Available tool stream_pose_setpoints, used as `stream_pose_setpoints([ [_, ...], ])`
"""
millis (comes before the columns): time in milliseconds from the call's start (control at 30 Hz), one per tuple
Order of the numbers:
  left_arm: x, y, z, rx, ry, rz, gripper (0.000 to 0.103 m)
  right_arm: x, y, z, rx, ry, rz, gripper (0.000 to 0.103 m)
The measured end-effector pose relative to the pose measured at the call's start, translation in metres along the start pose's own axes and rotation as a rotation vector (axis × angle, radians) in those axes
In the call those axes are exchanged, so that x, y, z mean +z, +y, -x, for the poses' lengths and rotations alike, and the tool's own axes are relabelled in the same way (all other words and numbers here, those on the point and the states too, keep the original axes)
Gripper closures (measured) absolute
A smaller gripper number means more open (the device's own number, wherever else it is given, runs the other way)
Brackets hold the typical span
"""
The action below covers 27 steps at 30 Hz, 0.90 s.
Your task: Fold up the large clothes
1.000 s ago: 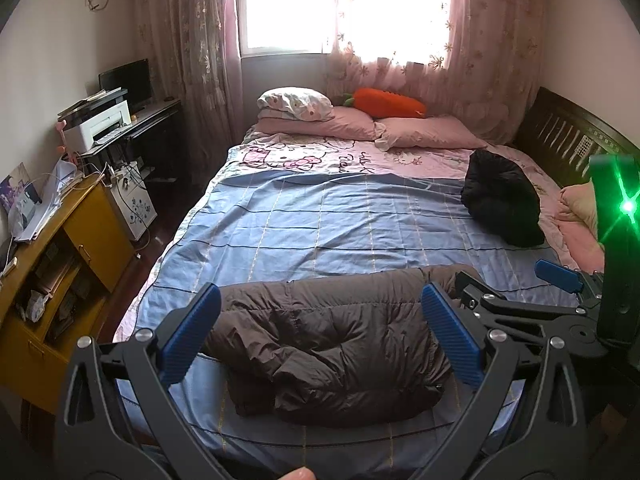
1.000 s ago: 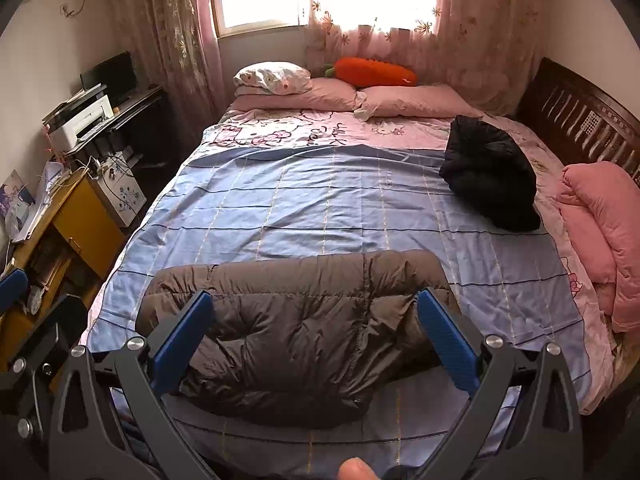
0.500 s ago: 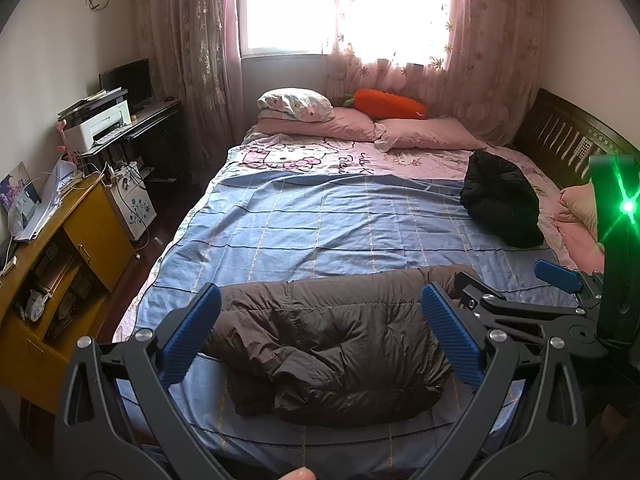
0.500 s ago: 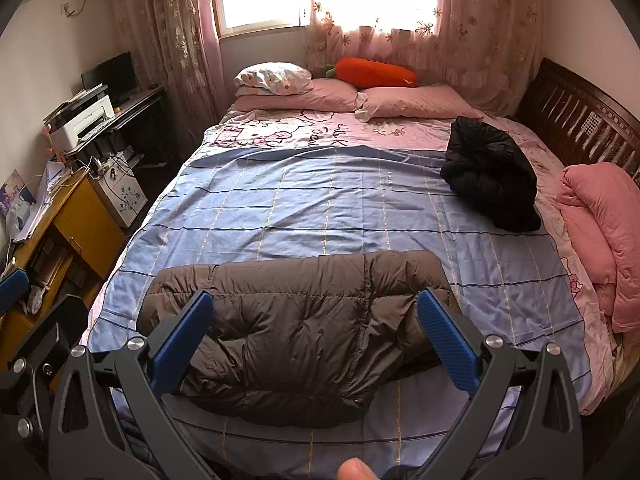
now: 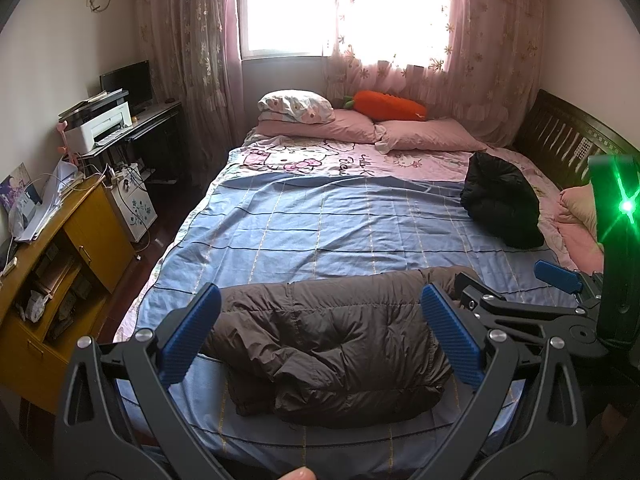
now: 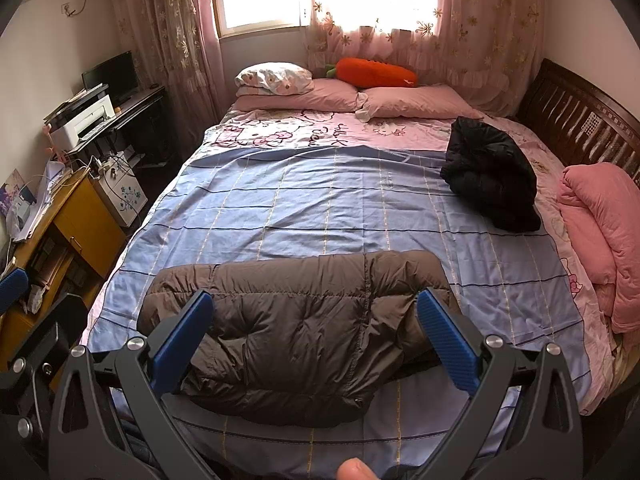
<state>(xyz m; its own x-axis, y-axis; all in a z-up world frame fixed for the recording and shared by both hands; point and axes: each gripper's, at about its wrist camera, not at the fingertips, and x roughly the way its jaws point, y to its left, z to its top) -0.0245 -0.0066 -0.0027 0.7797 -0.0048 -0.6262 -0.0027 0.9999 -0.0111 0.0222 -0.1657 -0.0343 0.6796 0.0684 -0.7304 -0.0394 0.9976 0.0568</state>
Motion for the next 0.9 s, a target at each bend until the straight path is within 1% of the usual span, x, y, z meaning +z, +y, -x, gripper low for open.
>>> stream_pose_setpoints([
  [700, 0.0004, -0.0012, 0.0, 0.006, -0.003, 0.0, 0.002, 0.0003, -0.0013, -0.0003, -0.001, 0.002, 0.003, 0.001],
  [900, -0.0015, -0.006, 0.0023, 0.044, -0.025, -0.024, 0.002, -0.0002, -0.003, -0.0024, -0.006, 0.007, 0.002, 0.001],
])
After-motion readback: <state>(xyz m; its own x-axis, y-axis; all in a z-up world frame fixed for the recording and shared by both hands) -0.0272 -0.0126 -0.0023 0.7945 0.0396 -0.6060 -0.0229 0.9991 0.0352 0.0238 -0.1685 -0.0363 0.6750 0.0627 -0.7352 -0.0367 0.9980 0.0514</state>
